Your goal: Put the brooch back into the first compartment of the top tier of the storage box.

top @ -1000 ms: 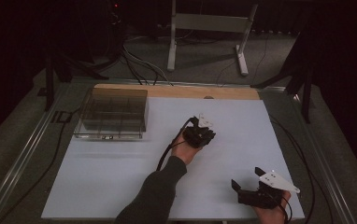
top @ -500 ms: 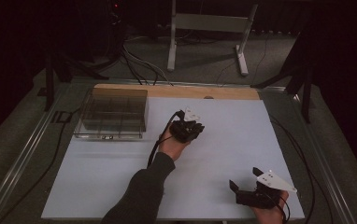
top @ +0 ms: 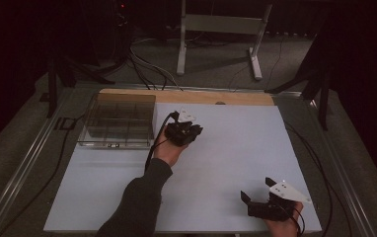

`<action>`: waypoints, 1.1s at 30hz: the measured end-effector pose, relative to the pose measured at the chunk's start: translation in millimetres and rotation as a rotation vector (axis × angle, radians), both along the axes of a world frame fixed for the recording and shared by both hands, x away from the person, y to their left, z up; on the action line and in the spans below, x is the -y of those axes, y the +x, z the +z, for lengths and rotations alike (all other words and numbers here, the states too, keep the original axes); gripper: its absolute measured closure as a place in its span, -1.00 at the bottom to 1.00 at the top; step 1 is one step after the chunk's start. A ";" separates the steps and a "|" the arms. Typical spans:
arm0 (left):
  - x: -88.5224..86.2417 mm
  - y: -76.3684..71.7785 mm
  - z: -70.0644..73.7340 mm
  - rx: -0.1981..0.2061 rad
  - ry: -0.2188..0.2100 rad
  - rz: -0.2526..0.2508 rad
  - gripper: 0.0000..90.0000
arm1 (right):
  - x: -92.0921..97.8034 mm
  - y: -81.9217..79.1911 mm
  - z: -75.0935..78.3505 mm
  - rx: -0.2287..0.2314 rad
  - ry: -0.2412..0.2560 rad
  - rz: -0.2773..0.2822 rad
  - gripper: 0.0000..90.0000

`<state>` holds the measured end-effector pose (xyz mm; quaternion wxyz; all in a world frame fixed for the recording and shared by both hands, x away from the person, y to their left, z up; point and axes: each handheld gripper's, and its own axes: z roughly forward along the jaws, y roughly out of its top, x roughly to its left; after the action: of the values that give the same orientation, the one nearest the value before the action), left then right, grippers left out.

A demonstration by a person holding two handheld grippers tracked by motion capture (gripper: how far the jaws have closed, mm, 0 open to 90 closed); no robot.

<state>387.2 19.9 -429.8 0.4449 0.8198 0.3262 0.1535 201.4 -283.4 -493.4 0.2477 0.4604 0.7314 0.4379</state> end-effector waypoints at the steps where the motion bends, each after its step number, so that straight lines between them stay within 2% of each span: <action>1: -2.6 0.2 0.6 0.001 -0.002 0.004 0.84 | -0.2 0.0 0.0 -0.001 0.001 -0.001 -1.00; 10: -25.4 1.3 8.3 -0.003 -0.005 0.017 0.84 | -1.1 0.2 -1.0 -0.003 0.003 -0.001 -1.00; 17: -42.1 0.3 13.2 -0.011 -0.045 0.017 0.84 | -0.9 -0.3 -0.3 0.004 0.018 -0.004 -1.00; 26: -64.5 -1.1 19.4 -0.013 -0.038 0.039 0.84 | 1.2 0.1 -0.3 0.007 0.041 -0.009 -1.00; 28: -64.5 -1.1 19.4 -0.013 -0.038 0.039 0.84 | 1.2 0.3 -0.5 0.003 0.043 -0.010 -1.00; 29: -73.2 -0.7 20.1 -0.014 -0.031 0.056 0.84 | 1.3 0.7 -1.0 0.001 0.043 -0.011 -1.00; 33: -86.0 -0.7 20.9 -0.016 -0.033 0.084 0.84 | 1.8 0.3 -0.9 0.001 0.049 -0.012 -1.00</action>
<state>386.4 105.9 -408.9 0.4488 0.7992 0.3662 0.1603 201.7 -285.1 -494.3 0.2393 0.4705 0.7177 0.4542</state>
